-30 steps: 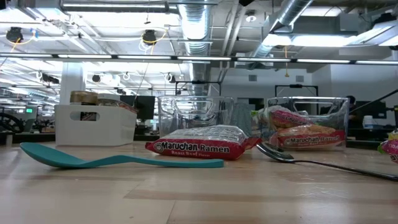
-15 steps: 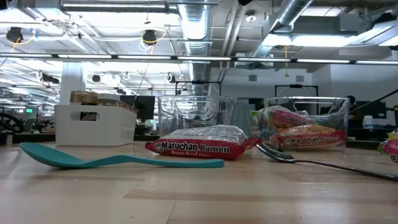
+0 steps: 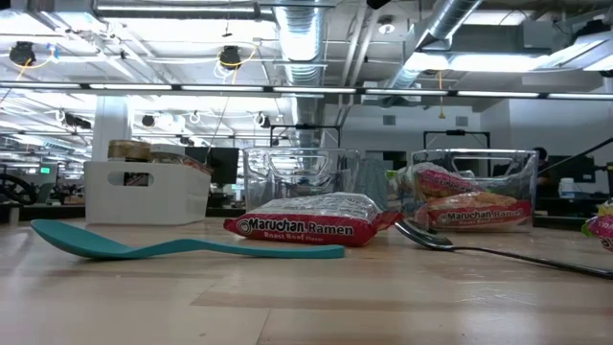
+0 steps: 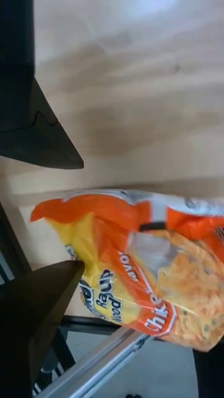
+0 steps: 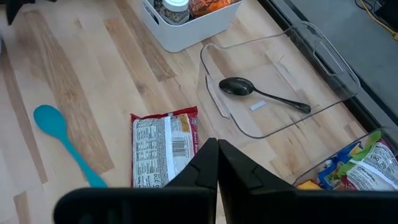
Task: Pick & Place Food Item
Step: Put the orange noodle pack into the right transparent bin
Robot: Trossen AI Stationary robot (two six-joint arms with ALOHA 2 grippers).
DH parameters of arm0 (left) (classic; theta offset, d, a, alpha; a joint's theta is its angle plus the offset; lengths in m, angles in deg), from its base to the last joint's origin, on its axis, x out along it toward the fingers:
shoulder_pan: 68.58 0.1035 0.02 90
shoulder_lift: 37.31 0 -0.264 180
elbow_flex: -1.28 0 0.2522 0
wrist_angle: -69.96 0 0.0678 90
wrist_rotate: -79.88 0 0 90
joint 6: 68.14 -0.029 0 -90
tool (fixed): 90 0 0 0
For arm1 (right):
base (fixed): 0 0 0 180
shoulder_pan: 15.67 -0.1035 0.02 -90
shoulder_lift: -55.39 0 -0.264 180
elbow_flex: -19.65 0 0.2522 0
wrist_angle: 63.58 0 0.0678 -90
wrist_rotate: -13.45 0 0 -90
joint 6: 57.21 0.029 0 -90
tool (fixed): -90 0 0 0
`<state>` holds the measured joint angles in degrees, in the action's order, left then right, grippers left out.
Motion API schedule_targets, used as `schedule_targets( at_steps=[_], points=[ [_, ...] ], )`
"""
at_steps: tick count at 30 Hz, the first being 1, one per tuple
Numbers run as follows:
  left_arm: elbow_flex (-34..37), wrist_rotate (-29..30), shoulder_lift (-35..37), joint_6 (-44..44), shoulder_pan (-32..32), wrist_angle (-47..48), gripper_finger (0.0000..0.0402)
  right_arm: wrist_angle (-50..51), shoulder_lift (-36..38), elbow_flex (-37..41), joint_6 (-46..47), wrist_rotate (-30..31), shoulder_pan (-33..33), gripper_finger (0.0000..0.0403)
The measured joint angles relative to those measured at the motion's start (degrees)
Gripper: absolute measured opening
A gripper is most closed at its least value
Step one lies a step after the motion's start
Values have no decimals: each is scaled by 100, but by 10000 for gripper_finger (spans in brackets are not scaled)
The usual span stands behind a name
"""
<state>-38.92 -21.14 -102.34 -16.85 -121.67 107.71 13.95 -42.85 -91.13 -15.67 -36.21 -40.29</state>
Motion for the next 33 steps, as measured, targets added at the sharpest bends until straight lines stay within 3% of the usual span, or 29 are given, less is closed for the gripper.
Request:
schedule_targets(
  at_steps=[14,19,33],
  points=[
    [0,-98,-188,-4,-29,-162,181,4,0,0,-107,2,42,1],
    [0,-379,-188,0,-29,-159,145,4,0,0,-127,2,39,1],
    [0,-385,-188,13,-29,-268,42,4,0,1,-153,2,39,1]
  ],
)
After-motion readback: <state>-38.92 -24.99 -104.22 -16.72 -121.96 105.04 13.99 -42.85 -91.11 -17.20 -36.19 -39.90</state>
